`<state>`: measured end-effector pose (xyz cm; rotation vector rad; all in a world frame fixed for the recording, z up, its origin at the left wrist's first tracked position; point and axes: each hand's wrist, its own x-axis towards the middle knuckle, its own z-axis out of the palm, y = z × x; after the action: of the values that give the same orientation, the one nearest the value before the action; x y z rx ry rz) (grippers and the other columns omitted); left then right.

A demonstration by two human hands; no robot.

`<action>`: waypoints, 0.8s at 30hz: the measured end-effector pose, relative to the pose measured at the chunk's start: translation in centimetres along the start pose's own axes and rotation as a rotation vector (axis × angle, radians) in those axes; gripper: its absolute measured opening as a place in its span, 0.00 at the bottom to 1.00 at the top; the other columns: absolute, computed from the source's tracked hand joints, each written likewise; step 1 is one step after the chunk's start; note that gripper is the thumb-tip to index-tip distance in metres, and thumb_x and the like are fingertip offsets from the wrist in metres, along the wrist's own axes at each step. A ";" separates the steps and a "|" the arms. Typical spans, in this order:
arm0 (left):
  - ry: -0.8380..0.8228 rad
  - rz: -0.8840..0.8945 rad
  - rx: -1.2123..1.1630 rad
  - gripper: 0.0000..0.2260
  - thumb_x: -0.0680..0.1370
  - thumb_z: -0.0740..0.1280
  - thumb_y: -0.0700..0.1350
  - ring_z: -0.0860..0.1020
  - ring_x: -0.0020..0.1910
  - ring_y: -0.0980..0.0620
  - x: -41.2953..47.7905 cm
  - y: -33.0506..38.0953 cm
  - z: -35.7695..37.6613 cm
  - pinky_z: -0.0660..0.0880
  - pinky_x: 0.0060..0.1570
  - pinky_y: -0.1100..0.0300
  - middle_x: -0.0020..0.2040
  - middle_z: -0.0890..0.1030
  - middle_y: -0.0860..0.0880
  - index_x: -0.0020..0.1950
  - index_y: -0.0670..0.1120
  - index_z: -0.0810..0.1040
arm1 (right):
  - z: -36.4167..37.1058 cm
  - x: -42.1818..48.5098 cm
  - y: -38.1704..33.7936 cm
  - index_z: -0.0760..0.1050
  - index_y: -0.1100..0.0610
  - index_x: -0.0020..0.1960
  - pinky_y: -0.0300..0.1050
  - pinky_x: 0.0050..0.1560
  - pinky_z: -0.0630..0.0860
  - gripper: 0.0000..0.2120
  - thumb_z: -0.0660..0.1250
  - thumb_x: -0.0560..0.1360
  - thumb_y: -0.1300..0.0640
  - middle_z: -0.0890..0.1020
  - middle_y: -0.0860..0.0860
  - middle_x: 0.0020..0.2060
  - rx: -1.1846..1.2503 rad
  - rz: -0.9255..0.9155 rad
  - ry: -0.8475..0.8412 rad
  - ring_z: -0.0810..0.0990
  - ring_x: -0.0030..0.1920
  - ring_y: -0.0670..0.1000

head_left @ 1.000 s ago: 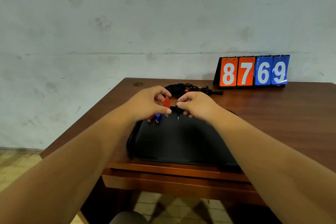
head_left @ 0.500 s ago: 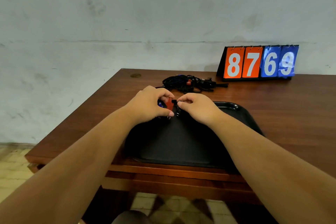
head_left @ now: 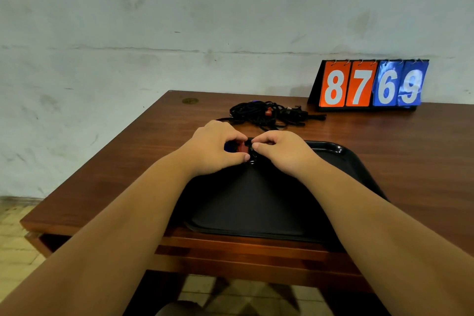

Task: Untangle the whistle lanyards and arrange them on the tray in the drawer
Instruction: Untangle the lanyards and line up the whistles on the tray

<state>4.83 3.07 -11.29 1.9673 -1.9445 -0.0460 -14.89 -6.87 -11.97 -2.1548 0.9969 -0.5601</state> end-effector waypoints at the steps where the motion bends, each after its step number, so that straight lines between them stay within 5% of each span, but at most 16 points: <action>1: -0.006 -0.005 0.025 0.24 0.79 0.69 0.65 0.74 0.67 0.50 0.0 0.1 0.1 0.71 0.59 0.50 0.62 0.80 0.58 0.72 0.57 0.82 | 0.0 0.0 0.0 0.84 0.46 0.66 0.44 0.60 0.73 0.12 0.69 0.84 0.49 0.83 0.43 0.59 -0.004 -0.002 -0.005 0.80 0.61 0.46; 9: 0.036 -0.064 -0.115 0.25 0.75 0.68 0.62 0.74 0.68 0.50 -0.4 0.0 0.2 0.74 0.67 0.47 0.63 0.81 0.55 0.69 0.55 0.84 | 0.0 0.5 0.2 0.84 0.45 0.66 0.40 0.57 0.72 0.13 0.66 0.85 0.48 0.83 0.43 0.63 -0.008 0.013 -0.002 0.79 0.59 0.43; 15: 0.112 -0.142 -0.364 0.18 0.80 0.69 0.42 0.78 0.58 0.65 -0.6 -0.7 0.0 0.69 0.52 0.75 0.62 0.82 0.61 0.67 0.56 0.82 | -0.1 0.6 0.7 0.83 0.46 0.66 0.33 0.44 0.71 0.12 0.70 0.84 0.50 0.84 0.42 0.56 0.047 0.005 -0.013 0.80 0.51 0.39; 24: 0.030 -0.148 -0.370 0.27 0.72 0.80 0.59 0.76 0.67 0.60 -1.0 -0.9 0.3 0.73 0.63 0.58 0.58 0.84 0.66 0.69 0.61 0.77 | -0.1 0.2 0.4 0.82 0.45 0.67 0.34 0.46 0.70 0.13 0.69 0.84 0.47 0.83 0.40 0.54 0.014 -0.020 -0.005 0.79 0.52 0.39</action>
<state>5.51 3.97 -12.09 1.8436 -1.6280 -0.3845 -15.01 -7.24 -12.16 -2.1544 0.9669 -0.5687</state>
